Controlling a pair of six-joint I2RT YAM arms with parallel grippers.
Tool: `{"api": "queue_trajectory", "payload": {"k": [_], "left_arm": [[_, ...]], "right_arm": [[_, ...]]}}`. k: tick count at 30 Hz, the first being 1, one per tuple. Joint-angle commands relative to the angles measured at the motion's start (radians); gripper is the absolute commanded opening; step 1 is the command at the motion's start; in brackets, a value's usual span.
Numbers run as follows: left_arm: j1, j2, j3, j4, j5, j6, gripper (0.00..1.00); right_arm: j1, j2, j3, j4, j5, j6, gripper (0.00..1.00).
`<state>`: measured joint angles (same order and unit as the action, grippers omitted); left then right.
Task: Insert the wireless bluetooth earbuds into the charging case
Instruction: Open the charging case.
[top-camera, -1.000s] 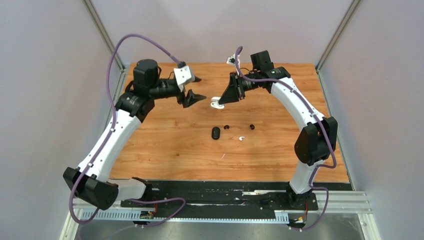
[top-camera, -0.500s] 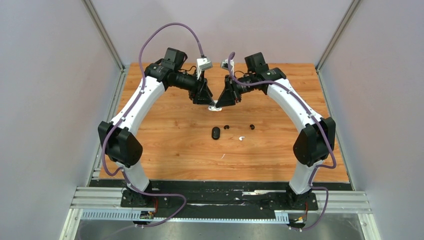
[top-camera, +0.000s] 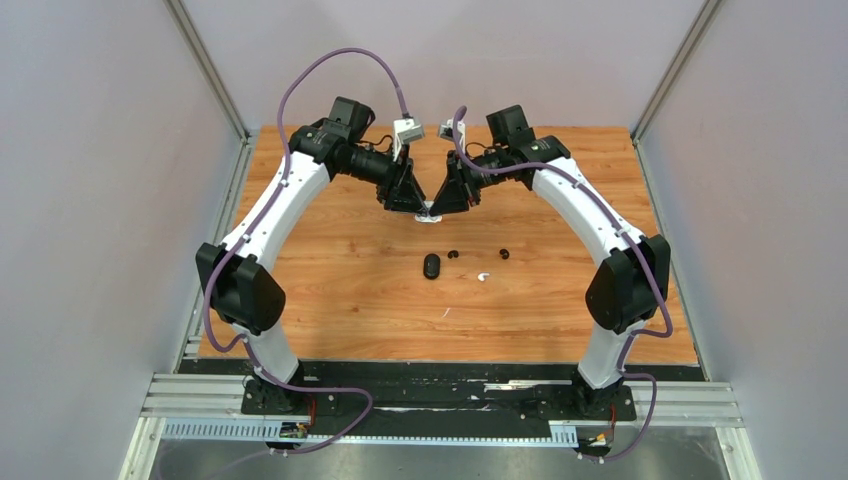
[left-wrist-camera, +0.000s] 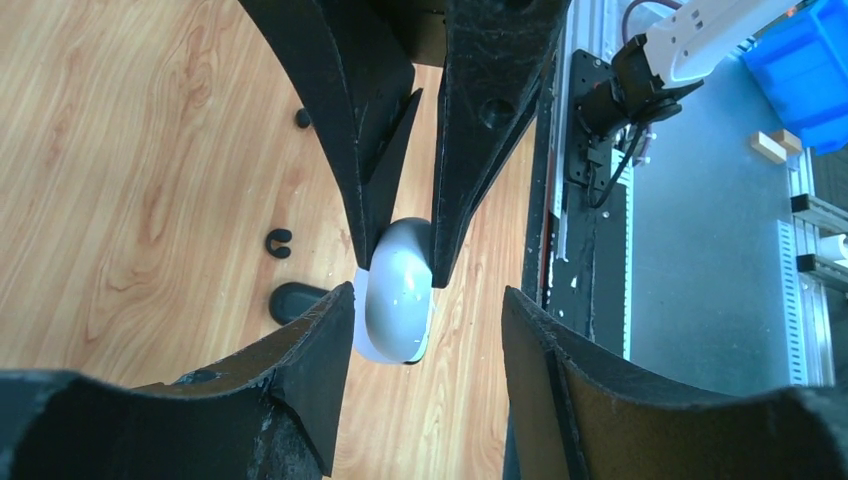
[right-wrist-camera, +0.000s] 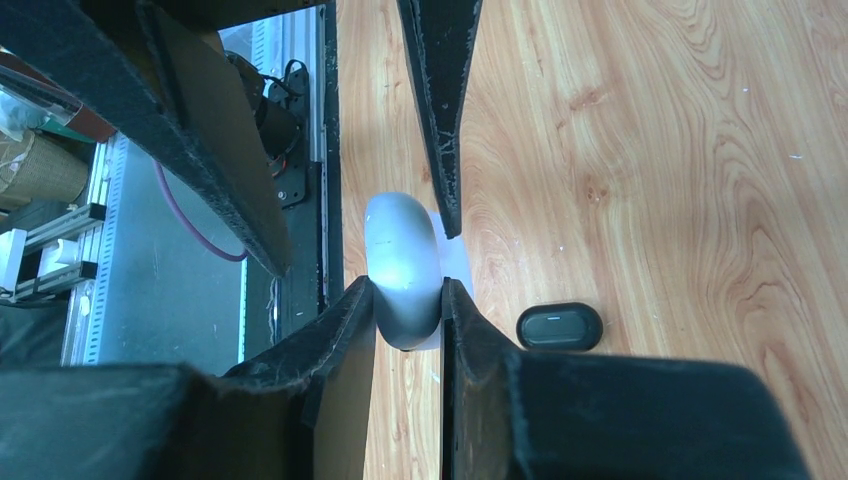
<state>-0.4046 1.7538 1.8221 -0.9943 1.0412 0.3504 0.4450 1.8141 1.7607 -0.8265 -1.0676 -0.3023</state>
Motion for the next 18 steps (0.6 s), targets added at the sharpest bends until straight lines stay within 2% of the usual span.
{"api": "queue_trajectory", "payload": {"k": [1, 11, 14, 18], "left_arm": [[-0.005, 0.005, 0.011, -0.011, -0.021, 0.050, 0.61], [-0.007, 0.031, 0.016, 0.040, -0.041, 0.030, 0.49], [-0.007, 0.035, 0.015, 0.041, -0.029, 0.036, 0.41], [-0.007, 0.035, 0.015, 0.025, 0.015, 0.060, 0.24]], "right_arm": [[0.008, -0.038, 0.052, -0.002, -0.034, -0.020, 0.00], [0.020, -0.039, 0.048, -0.002, -0.037, -0.021, 0.00], [0.021, -0.042, 0.044, -0.002, -0.036, -0.022, 0.00], [0.021, -0.047, 0.035, -0.002, -0.032, -0.028, 0.00]]}}
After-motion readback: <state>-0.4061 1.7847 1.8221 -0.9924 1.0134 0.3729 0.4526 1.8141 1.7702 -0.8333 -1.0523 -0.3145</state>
